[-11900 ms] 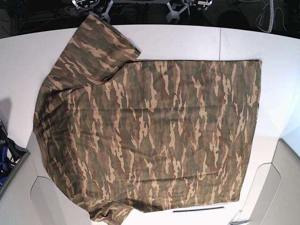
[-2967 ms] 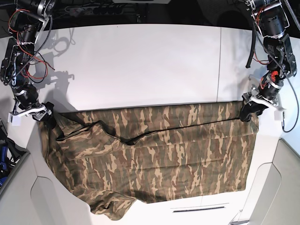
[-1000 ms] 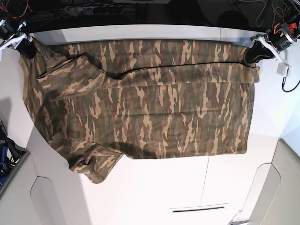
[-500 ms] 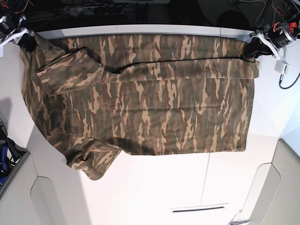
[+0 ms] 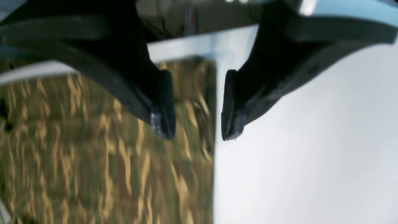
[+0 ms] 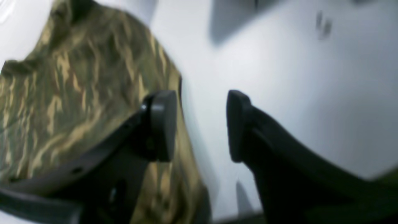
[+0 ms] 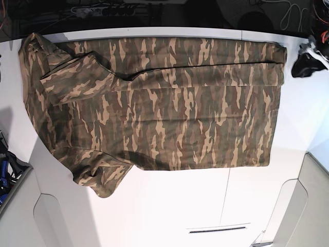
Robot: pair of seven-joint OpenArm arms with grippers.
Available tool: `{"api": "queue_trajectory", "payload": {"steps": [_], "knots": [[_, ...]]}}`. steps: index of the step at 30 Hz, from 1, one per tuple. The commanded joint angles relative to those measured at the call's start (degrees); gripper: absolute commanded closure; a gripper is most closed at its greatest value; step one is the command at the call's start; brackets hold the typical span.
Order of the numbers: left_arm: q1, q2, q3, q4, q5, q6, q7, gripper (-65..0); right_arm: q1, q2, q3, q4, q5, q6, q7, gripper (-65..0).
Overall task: Fold the T-shirt properly
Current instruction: 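Move both grippers to the hem corners of the shirt and grasp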
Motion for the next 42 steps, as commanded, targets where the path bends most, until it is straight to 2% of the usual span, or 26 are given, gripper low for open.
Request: {"api": "queue_trajectory", "payload": {"steps": [1,4,10,13,16,21,24,26,33,38,42], "knots": [[-0.7,-1.0,-1.4,0.9,-1.3,-0.6,-0.9,-27.4,0.6,2.0,0.5,0.9,0.0,-0.1,2.4,-26.5],[-3.5,-1.0,-2.5,0.9,-1.2,-0.6,-0.9,-27.4,3.9,3.9,0.3,0.5,-1.2,-0.5,5.0,-26.5],[-9.5,-1.5,-2.5,0.8,1.3,-0.6,-4.2,-27.6,12.9,5.8,-2.2,0.1,-2.6,-0.5,5.1,-26.5],[-11.9,-2.0,-1.9,0.7,3.9,-0.6,-6.1,-32.7,16.6,5.8,-5.9,-0.5,-5.4,-0.5,5.8,-26.5],[-15.2,-2.5,0.6,0.7,7.5,-0.6,-8.0,-35.1,20.7,5.8,-11.2,-3.0,-8.8,-0.5,8.5,-26.6],[-20.5,-4.1,9.6,-1.6,18.0,-0.6,-13.9,-35.1,28.0,5.8,-19.4,-13.2,-13.6,-0.5,13.2,-26.5],[-25.3,-5.1,15.2,-6.9,22.8,-0.6,-18.2,-35.1,32.4,5.8,-22.9,-21.5,-14.3,-0.5,16.0,-26.6],[-29.9,-5.1,18.0,-12.0,24.9,-0.6,-19.2,-35.1,35.3,5.7,-24.7,-27.3,-14.8,-0.5,18.2,-26.6],[-44.5,-5.1,25.3,-33.5,26.0,-0.6,-20.3,-35.1,42.1,5.6,-28.3,-42.6,-19.9,-0.5,23.9,-26.6],[-53.4,-5.1,30.9,-49.2,27.5,-0.6,-21.9,-35.1,43.2,4.7,-28.5,-47.2,-20.6,-0.4,25.5,-26.6],[-57.0,-4.9,34.6,-55.5,27.5,-0.2,-24.6,-35.1,42.9,2.4,-28.5,-47.5,-22.6,-0.5,25.6,-26.5]]}}
